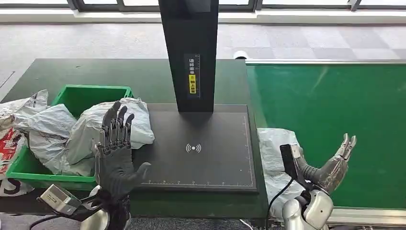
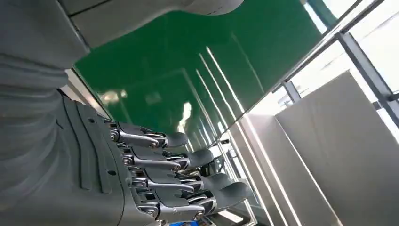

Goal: Moved the parcel from conveyor to table for the left to box.

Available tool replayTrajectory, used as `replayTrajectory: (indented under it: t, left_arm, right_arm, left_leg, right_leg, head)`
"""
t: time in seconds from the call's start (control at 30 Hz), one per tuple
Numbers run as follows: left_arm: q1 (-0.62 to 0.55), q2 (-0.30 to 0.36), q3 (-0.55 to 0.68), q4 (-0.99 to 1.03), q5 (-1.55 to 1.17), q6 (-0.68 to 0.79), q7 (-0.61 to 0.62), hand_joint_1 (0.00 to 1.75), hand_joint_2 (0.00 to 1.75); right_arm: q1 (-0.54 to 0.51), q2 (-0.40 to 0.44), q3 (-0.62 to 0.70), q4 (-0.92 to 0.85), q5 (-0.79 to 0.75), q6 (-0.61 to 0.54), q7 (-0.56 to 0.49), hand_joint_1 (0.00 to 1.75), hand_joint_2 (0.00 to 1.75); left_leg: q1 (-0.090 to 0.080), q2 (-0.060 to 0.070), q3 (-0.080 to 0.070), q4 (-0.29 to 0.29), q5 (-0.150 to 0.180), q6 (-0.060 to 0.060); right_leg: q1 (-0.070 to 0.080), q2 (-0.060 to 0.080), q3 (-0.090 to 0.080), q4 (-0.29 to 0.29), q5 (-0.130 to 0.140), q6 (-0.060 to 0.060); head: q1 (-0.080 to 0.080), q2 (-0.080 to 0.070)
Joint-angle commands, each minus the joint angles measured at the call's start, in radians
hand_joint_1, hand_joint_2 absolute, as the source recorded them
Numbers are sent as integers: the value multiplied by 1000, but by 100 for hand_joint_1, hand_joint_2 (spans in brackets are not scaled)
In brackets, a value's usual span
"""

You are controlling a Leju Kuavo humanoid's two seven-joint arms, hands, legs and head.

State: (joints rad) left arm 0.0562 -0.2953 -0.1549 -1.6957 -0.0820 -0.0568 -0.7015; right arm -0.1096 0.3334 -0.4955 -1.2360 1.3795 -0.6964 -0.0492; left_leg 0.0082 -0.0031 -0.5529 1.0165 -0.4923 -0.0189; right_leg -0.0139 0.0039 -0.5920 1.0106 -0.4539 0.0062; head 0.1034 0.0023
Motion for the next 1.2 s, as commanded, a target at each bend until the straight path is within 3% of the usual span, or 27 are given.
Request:
replayTrajectory:
  t: [0.03, 0.07, 0.13, 0.23, 0.7, 0.73, 0.77, 1.2]
  left_arm:
    - [40, 38, 13, 7, 8, 26, 3, 0, 175]
    - [40, 38, 13, 7, 8, 26, 3, 0, 175]
    - [40, 38, 13, 7, 8, 26, 3, 0, 175]
    - [36, 37, 14, 12, 7, 28, 3, 0, 175]
    - [37, 38, 10, 10, 11, 25, 3, 0, 175]
    - [35, 40, 9, 11, 12, 23, 3, 0, 175]
    - [32, 41, 8, 15, 10, 26, 3, 0, 175]
    - [26, 41, 12, 19, 12, 29, 3, 0, 175]
  right_arm:
    - [-291, -154, 61, 864, 101, 250, 194, 0, 175]
    - [-291, -154, 61, 864, 101, 250, 194, 0, 175]
    - [-291, -154, 61, 864, 101, 250, 194, 0, 175]
    - [-294, -161, 60, 865, 99, 254, 192, 0, 175]
    - [-283, -167, 70, 872, 97, 296, 201, 0, 175]
    - [-284, -169, 74, 876, 95, 323, 196, 5, 175]
    - [-281, -168, 76, 869, 88, 316, 192, 175, 175]
    - [-290, -170, 85, 876, 88, 334, 215, 175, 175]
  left_leg:
    - [2, 15, 9, -8, 1, 1]
    - [3, 11, -2, -5, -1, 0]
    - [1, 12, 0, -4, -3, 0]
    - [0, -1, 2, -2, 2, 1]
    - [0, 3, 5, -2, 1, -1]
    - [0, 3, 5, -3, 1, -1]
    - [0, 3, 5, -3, 1, -1]
    - [0, 4, 6, -4, 2, -1]
  right_leg:
    - [2, 14, 6, -10, 7, -1]
    - [3, 10, 5, -6, 4, -1]
    - [2, 11, 4, -4, 2, -1]
    - [0, 0, 2, -1, 0, 2]
    - [2, 2, 3, -1, 1, 1]
    - [2, 2, 3, -2, 1, 0]
    - [2, 2, 3, -3, 1, 0]
    - [3, 3, 6, -3, 2, 0]
  head:
    - [0, 0]
    - [0, 0]
    - [0, 0]
    - [-1, 0]
    - [-1, 0]
    - [-1, 0]
    - [-1, 0]
    - [-1, 0]
